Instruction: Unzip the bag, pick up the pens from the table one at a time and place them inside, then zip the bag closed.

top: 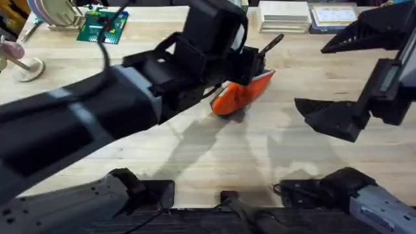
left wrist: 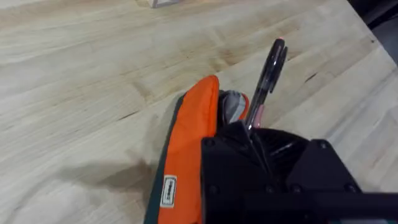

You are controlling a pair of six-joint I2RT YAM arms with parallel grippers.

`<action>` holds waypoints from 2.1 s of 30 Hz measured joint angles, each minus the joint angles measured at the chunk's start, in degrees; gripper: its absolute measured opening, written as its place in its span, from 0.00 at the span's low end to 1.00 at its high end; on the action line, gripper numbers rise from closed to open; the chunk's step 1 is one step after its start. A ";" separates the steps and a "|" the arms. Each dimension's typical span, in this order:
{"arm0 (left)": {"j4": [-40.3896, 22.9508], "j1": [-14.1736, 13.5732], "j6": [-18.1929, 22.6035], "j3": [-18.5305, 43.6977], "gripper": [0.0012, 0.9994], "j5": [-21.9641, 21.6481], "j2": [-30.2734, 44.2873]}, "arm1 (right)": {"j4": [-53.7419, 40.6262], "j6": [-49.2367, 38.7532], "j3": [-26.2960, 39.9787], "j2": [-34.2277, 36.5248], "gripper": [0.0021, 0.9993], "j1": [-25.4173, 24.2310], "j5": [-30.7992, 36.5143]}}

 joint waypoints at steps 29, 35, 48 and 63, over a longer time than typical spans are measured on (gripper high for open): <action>14.37 -2.35 -1.25 -0.02 0.04 -1.06 16.95 | -1.42 0.00 0.00 0.00 1.00 0.00 0.00; 14.06 -2.36 -0.58 -0.02 0.04 -1.59 18.55 | -1.51 0.00 0.01 0.00 1.00 0.00 0.00; 7.36 -2.36 0.58 1.01 0.04 -4.16 18.53 | -1.51 0.00 0.00 0.00 1.00 0.00 0.00; 8.09 -2.36 6.90 0.85 0.04 -4.58 16.03 | -1.53 0.00 0.00 0.00 1.00 0.00 0.00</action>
